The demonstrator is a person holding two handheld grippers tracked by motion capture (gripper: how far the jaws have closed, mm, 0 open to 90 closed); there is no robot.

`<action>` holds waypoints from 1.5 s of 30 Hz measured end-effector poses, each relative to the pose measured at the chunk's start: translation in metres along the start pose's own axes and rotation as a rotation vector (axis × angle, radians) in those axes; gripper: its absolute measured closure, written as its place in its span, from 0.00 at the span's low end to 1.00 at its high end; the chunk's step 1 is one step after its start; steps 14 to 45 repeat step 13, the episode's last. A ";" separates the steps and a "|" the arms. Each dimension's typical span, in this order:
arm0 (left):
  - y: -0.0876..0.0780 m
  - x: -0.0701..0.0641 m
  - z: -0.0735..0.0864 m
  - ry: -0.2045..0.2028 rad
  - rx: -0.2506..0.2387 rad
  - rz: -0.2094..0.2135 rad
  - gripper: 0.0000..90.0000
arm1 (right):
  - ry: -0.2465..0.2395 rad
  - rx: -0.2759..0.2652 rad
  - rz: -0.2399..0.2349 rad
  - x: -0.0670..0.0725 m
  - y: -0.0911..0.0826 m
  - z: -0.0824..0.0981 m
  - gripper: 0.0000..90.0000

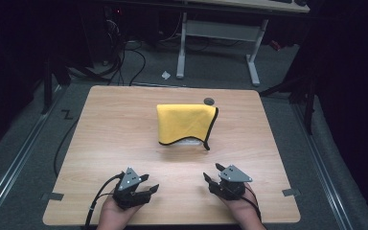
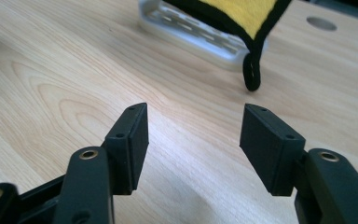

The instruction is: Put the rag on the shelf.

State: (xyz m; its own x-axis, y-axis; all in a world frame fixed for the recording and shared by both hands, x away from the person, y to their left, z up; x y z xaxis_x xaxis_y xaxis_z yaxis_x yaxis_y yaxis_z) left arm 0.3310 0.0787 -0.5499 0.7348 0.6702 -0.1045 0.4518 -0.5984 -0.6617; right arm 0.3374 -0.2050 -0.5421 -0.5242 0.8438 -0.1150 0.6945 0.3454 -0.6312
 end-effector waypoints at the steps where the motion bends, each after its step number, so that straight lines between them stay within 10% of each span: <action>1: 0.001 0.002 0.000 -0.003 0.004 -0.001 0.49 | 0.013 0.010 -0.007 -0.001 0.002 0.000 0.46; 11: -0.001 0.018 0.006 -0.074 0.016 0.000 0.48 | 0.017 0.023 -0.020 -0.006 0.009 0.000 0.46; 45: -0.002 0.018 0.007 -0.074 0.015 -0.003 0.48 | 0.017 0.017 -0.019 -0.007 0.009 -0.001 0.46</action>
Point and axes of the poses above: each handheld gripper's, and its own axes: y roughly forward along the jaws, z roughly out of its underside, x roughly to its left, the point moved 5 cm from there along y, roughly forward along the jaws, and after that the axes turned 8 degrees about x, right-handed, at the moved point
